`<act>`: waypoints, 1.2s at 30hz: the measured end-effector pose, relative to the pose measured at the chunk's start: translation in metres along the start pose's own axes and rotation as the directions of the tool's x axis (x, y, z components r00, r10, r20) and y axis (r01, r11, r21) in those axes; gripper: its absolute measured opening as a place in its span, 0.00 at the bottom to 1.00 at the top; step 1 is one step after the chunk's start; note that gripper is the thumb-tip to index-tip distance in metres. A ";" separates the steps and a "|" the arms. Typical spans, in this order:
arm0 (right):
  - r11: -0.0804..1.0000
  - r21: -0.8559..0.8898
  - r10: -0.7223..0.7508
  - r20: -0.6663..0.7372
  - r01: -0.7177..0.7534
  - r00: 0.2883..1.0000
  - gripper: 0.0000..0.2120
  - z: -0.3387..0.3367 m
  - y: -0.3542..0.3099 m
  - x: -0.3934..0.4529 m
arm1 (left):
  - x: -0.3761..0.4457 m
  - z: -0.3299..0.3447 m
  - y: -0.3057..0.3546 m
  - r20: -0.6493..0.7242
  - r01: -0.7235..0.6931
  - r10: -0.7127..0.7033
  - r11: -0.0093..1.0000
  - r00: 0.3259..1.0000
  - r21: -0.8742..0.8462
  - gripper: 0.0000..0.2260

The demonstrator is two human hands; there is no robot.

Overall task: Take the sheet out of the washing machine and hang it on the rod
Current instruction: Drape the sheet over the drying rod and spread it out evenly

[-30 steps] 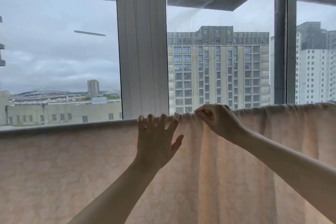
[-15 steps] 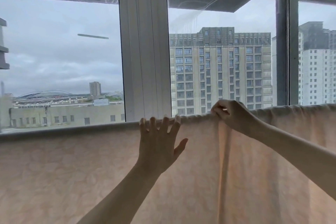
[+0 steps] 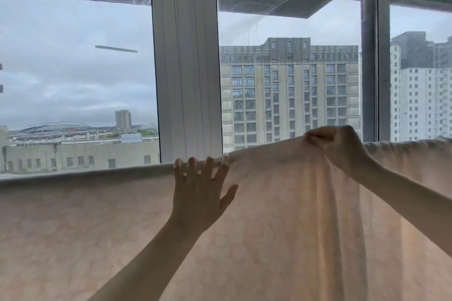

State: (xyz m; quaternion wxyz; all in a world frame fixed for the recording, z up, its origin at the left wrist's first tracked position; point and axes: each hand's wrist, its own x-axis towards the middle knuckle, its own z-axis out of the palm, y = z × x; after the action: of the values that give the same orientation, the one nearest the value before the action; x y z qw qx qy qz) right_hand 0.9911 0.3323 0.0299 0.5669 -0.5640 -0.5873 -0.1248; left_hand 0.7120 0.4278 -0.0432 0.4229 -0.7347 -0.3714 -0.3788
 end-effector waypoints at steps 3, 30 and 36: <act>0.997 -0.067 -0.025 0.038 0.028 0.999 0.09 -0.007 0.020 -0.017 | 0.001 -0.003 0.006 0.016 -0.002 0.002 1.000 1.000 0.000 0.27; 0.963 -0.226 -0.037 0.439 0.150 0.898 0.09 0.003 0.024 0.037 | 0.054 0.017 0.099 -0.051 -0.014 0.011 0.999 0.999 -0.049 0.24; 0.962 -0.274 0.050 0.219 0.012 0.975 0.13 0.002 0.035 0.041 | 0.051 0.018 0.099 -0.026 -0.048 0.046 0.997 0.999 -0.057 0.26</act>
State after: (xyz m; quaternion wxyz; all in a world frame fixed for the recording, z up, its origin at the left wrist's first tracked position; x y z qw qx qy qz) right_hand 1.0301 0.3664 0.0448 0.4150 -0.6529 -0.6190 -0.1352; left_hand 0.8244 0.4198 -0.0385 0.4147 -0.7504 -0.3378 -0.3882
